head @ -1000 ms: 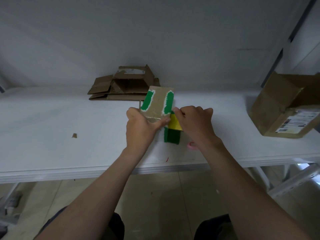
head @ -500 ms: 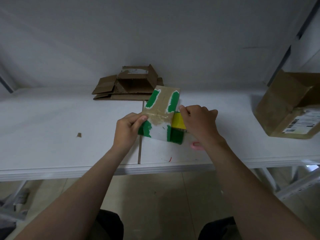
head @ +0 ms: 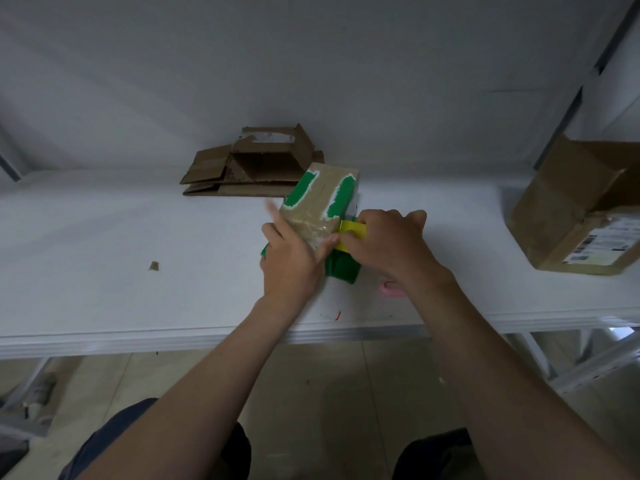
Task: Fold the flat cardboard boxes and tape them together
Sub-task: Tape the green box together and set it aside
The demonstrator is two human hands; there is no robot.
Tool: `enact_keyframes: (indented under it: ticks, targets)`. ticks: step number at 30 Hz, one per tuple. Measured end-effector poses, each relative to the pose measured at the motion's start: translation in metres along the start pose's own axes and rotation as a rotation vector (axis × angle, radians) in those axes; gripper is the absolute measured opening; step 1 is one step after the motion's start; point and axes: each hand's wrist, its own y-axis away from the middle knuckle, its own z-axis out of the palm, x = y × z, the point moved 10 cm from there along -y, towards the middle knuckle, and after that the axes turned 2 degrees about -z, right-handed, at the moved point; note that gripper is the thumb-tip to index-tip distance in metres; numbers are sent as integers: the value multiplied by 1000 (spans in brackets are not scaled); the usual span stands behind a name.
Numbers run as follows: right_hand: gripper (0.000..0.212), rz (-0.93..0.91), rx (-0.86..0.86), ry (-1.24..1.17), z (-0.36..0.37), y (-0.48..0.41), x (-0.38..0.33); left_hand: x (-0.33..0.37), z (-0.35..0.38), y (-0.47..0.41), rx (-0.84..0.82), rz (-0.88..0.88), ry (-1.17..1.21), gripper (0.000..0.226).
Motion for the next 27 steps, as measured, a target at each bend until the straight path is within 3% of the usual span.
enact_keyframes:
  ticks: [4, 7, 13, 23, 27]
  targets:
    - [27, -46, -56, -125, 1, 5, -2, -2, 0, -10, -71, 33, 29, 74]
    - [24, -59, -64, -184, 4, 9, 4, -4, 2, -11, -98, 23, 91, 61]
    - [31, -52, 75, -118, -8, 13, 3, -3, 1, -14, -68, 44, 33, 59]
    - [39, -131, 79, -10, -16, 7, -21, -2, -2, -20, -126, 44, 107, 64]
    - [37, -127, 46, -33, -14, 5, -18, 2, -11, -20, -63, 76, 108, 60]
